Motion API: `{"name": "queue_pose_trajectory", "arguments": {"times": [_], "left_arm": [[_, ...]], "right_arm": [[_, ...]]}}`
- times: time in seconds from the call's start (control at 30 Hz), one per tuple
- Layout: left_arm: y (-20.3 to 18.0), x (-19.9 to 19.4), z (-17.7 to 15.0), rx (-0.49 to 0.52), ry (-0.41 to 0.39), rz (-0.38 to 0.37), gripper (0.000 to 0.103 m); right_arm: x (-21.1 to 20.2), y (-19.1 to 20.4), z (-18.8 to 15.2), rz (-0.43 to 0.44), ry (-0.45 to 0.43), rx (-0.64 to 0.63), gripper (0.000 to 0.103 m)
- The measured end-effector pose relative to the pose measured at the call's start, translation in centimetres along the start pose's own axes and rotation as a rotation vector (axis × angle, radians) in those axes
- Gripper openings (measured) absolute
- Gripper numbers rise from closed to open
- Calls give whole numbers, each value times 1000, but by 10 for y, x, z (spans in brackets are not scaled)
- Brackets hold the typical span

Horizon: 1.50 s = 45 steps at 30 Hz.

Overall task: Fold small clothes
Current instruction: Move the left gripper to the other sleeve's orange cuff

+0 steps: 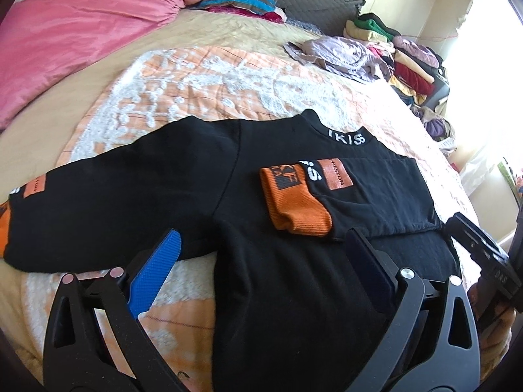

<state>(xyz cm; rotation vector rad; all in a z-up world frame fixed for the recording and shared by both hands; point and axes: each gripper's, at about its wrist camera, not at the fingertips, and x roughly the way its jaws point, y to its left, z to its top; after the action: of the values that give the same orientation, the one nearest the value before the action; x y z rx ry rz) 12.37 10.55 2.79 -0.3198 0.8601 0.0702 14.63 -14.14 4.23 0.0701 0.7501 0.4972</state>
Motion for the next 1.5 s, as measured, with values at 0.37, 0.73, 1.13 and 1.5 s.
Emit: {"name": "queue_pose_trajectory", "arguments": {"times": [0.37, 0.73, 1.13, 1.5], "left_arm": [[42, -35, -9, -89, -66, 52, 94], [92, -54, -13, -177, -107, 137, 94], [148, -72, -19, -305, -136, 158, 94], [187, -87, -29, -399, -176, 193, 94]], "right_arm": [[-6, 57, 1, 54, -15, -67, 98], [8, 110, 7, 88, -4, -128, 98], [25, 168, 8, 147, 25, -195, 98], [42, 227, 5, 195, 56, -280, 98]]}}
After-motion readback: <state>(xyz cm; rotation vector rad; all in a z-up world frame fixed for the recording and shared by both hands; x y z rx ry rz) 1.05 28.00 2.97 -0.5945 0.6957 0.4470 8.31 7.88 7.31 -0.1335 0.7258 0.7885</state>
